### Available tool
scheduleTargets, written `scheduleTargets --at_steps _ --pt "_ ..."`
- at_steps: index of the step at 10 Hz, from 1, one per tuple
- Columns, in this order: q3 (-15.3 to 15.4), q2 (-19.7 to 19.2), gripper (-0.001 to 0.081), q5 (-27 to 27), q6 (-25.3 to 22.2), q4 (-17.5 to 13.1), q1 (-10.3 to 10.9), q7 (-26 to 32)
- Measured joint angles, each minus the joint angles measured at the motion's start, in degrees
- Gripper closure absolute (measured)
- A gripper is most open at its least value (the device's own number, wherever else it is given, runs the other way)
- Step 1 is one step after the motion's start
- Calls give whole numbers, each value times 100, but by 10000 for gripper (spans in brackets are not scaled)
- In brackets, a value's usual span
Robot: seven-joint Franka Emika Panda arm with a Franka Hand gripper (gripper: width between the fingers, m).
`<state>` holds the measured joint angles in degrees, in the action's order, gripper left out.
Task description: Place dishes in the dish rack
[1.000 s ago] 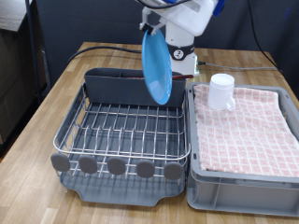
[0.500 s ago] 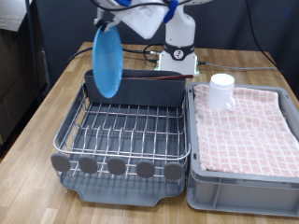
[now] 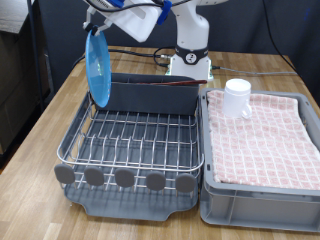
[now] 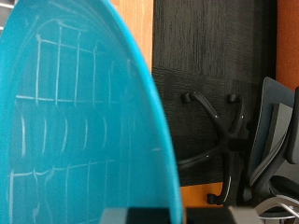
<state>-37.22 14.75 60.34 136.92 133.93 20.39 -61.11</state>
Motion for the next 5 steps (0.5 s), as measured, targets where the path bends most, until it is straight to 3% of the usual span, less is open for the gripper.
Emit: scheduleTargets --at_steps 5 --pt "26 -442 782 115 129 -214 -1 7"
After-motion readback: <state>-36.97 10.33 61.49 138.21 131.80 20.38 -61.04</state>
